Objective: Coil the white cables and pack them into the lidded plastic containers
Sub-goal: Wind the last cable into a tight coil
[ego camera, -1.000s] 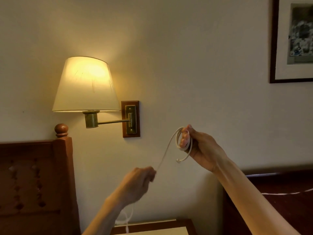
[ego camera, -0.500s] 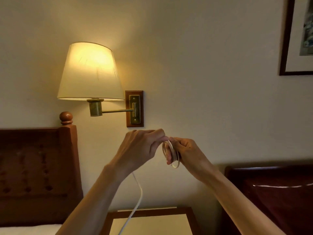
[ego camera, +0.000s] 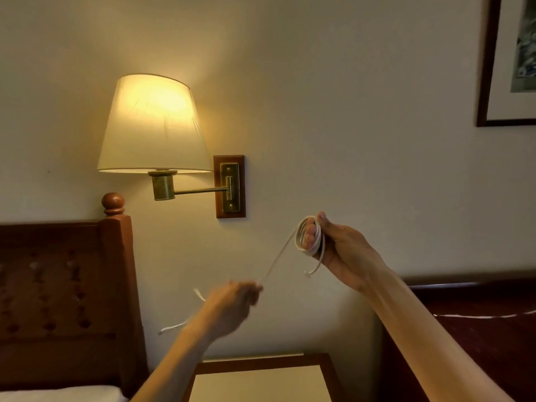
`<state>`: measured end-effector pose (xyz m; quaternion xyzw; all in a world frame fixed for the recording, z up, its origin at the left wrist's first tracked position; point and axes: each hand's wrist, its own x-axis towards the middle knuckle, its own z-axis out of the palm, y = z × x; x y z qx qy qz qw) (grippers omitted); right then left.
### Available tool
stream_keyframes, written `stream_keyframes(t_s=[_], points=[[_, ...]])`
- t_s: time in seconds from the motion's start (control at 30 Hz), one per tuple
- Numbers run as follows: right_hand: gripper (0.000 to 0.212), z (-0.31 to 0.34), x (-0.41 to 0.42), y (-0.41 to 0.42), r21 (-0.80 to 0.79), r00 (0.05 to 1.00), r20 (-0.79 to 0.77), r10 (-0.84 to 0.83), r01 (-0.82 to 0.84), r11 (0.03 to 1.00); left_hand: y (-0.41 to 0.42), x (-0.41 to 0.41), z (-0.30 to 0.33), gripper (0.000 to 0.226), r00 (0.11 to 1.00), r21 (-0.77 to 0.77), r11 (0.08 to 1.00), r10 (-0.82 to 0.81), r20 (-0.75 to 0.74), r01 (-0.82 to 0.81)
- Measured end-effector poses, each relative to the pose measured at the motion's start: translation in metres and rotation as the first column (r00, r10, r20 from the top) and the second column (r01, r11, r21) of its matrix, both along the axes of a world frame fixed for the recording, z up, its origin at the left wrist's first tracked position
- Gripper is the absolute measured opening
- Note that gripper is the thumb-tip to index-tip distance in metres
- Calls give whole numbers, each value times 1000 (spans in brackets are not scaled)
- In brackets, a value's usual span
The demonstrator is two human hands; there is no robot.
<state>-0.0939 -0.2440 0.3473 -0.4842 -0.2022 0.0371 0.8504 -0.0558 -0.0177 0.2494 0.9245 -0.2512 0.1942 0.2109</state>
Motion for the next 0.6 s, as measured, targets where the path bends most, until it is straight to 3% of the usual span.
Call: stream_keyframes(t_s=[0.07,0.1,0.2,0.33,0.47,0.6], points=[[35,-8,7,7,-159,990,90,-106,119,980,-18,-22,5,25,998,288,957,-26,-52,40],[36,-14,9,12,-248,974,152,-165,199,948,-26,-34,12,28,991,333,934,-110,-72,128],[35,-30,9,25,-399,906,329,-266,389,830,-36,-58,39,37,962,311,920,-268,47,240],[35,-40,-3,26,-507,850,471,-236,479,716,-22,-51,63,35,896,253,955,-242,373,153],[42,-42,-11,27,-554,865,480,-145,427,714,-11,-29,77,48,826,204,975,-189,532,92],[42,-32,-18,22,-539,976,215,-26,141,830,-7,-14,72,45,812,72,973,-225,539,222]])
